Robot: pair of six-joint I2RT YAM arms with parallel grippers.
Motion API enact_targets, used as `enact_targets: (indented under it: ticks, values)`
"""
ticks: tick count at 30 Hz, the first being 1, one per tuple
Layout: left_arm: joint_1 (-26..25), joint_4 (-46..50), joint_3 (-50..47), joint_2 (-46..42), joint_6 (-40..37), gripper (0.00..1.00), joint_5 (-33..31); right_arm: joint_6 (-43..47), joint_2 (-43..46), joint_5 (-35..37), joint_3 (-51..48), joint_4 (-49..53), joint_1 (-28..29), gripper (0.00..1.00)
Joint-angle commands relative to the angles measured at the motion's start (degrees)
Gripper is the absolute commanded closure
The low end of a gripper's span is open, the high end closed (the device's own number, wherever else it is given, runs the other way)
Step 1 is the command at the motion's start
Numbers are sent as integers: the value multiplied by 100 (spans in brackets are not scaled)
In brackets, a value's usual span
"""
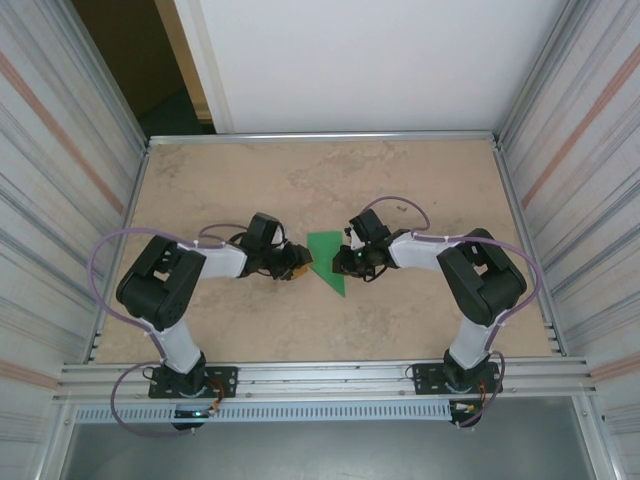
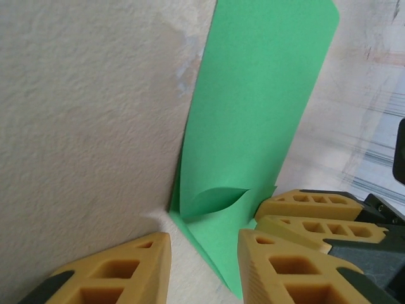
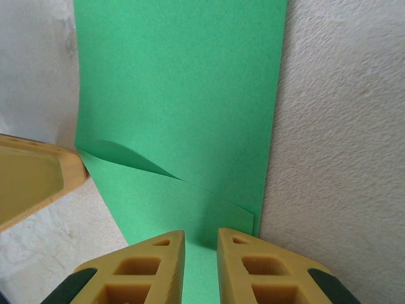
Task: Fold a paper plane with a square sheet of paper (pick it up from the middle)
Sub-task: Fourth fold the wing at the center of the table.
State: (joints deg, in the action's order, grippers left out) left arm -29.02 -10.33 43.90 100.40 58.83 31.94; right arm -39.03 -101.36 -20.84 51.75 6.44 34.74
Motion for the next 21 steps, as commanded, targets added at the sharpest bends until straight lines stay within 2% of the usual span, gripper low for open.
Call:
enact_targets:
  ticks: [1, 5, 13, 21]
  values:
    - [-68, 97, 176, 130, 41, 68, 75, -17, -173, 80, 11, 122, -46, 79]
    - [-65, 114, 232, 173, 21, 70, 60, 9, -180, 38, 3, 121, -70, 80]
    - [-69, 384, 245, 131, 36, 67, -113, 9, -189, 22, -38, 78, -82, 80]
    - [-65, -86, 268, 227, 192, 66, 246, 11, -211, 24, -68, 59, -85, 81]
